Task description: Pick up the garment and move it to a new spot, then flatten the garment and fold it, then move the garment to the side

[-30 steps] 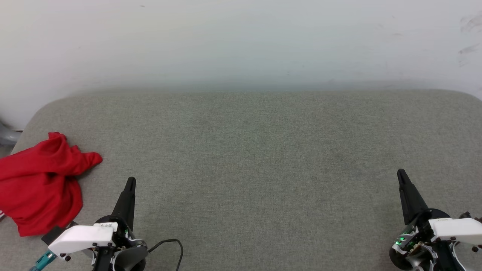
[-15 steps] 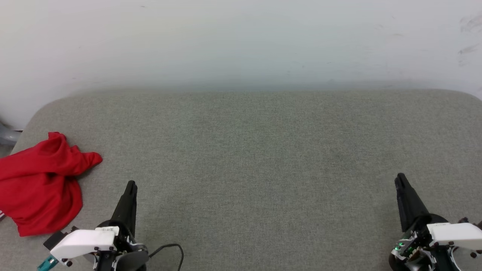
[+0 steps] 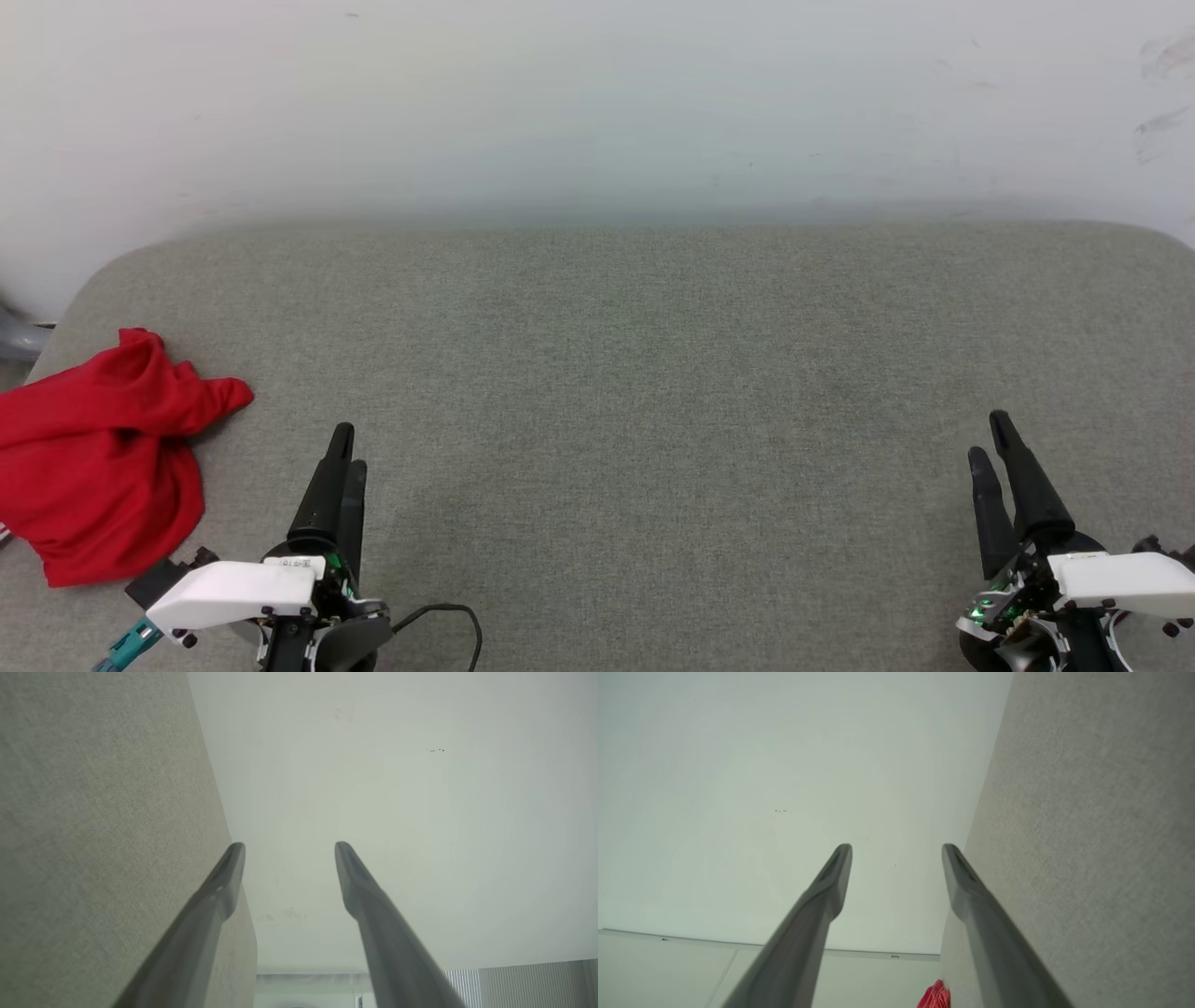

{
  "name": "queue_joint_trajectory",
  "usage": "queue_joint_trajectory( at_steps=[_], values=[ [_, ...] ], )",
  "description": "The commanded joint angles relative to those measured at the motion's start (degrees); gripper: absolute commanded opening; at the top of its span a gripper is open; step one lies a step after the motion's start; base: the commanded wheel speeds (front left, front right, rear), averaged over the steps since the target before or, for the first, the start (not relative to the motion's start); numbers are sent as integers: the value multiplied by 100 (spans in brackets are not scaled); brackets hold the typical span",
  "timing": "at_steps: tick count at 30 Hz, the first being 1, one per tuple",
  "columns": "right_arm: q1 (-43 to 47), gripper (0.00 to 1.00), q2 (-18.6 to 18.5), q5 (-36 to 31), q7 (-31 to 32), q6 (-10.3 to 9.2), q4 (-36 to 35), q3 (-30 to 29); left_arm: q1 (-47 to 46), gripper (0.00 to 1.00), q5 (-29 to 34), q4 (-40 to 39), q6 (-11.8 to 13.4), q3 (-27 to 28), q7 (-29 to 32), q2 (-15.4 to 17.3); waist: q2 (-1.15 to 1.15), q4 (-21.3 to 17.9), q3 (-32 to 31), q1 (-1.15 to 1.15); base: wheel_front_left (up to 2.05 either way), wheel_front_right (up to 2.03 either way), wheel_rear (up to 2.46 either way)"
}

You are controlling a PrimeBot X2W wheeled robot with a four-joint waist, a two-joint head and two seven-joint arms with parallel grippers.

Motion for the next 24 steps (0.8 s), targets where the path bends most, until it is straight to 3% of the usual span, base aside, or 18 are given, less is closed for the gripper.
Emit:
queue_joint_trajectory(
  at_steps=[1, 12, 24],
  values=[
    [-41, 100, -36, -74, -77, 1, -188, 62, -146, 100, 101, -196, -6, -34, -82, 10, 0, 1, -3, 0, 0, 0, 0],
    [-1, 100, -137, -674, -376, 1, -385, 248, -125, 100, 1005, -595, -8, -201, -351, 11, 0, 6, -11, 0, 0, 0, 0],
    [48, 100, -125, -2550, -618, 1, -621, 234, -61, 100, 2513, -880, -11, -262, -591, 11, 0, 2, -16, 0, 0, 0, 0]
  ],
)
